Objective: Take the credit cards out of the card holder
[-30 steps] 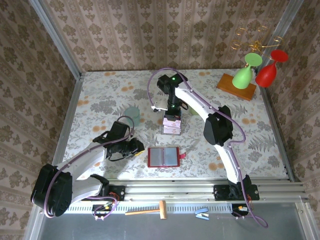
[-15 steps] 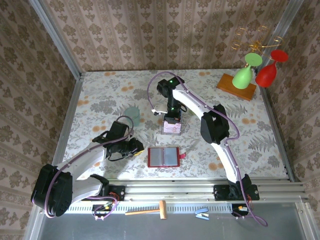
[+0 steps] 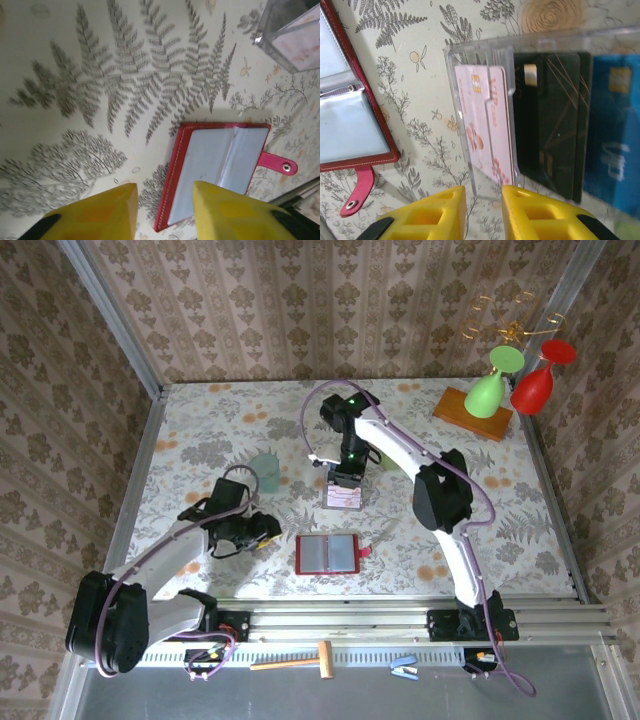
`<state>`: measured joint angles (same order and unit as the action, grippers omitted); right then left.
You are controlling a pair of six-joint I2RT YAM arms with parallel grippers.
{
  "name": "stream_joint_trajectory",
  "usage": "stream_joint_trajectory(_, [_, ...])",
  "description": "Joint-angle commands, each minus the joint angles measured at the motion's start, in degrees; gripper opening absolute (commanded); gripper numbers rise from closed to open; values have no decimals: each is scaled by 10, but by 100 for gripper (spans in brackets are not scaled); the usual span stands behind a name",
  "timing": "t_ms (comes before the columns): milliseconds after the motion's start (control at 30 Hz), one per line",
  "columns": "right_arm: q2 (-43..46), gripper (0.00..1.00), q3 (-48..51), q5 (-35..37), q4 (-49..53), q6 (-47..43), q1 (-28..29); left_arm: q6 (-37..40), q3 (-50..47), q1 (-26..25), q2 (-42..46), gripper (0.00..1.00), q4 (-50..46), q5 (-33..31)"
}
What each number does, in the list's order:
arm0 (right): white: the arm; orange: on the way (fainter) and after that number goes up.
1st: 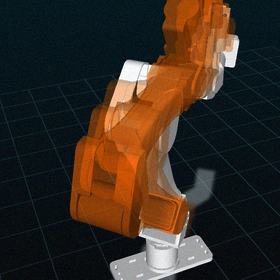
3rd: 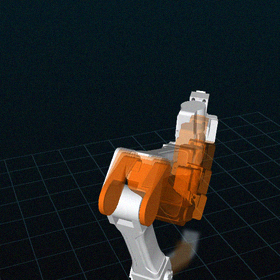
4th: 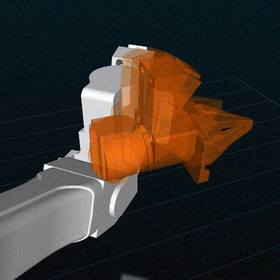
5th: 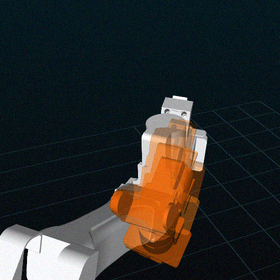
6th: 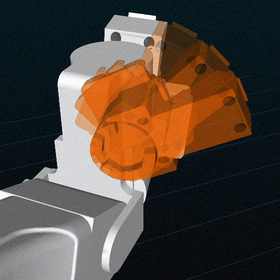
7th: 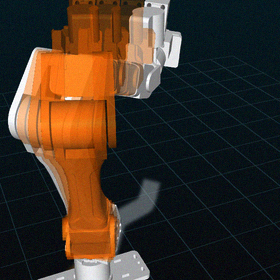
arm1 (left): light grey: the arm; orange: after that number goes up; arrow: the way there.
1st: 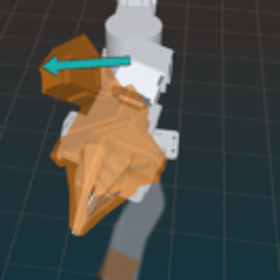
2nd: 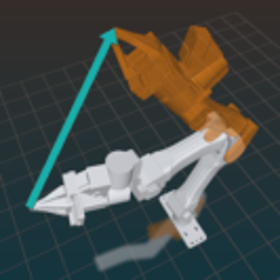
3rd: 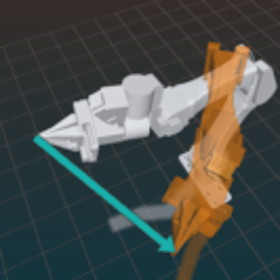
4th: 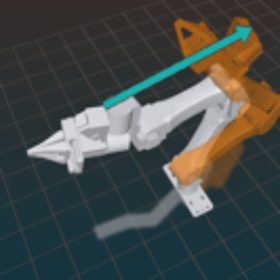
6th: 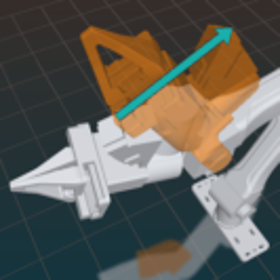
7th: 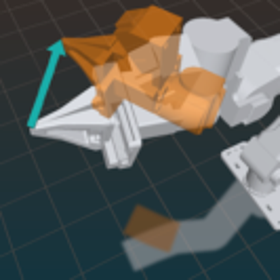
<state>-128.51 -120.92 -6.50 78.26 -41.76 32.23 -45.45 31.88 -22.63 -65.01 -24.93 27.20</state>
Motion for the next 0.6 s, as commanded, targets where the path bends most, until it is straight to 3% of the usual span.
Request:
stream_joint_trajectory(0, [74,31,61,39,-68,47,-5,53,28,27,-8,44,-36,-25])
stream_joint_trajectory(100, [129,38,134,71,-133,84,-8,85,43,52,-14,55,-54,-40])
stream_joint_trajectory(133, [147,41,165,80,-156,99,-9,93,49,62,-17,67,-59,-44])
stream_joint_trajectory(200, [183,47,218,100,-199,119,-9,108,57,82,-23,76,-62,-45])
stream_joint_trajectory(333, [255,68,320,142,-275,161,-10,137,78,119,-36,97,-73,-64])
stream_joint_trajectory(400, [286,85,368,160,-304,177,-10,153,89,136,-43,100,-80,-80])
stream_joint_trajectory(433, [301,98,392,172,-319,185,-12,162,97,144,-49,100,-83,-89])
stream_joint_trajectory(567, [357,100,473,221,-378,222,-25,197,130,174,-74,100,-92,-124])
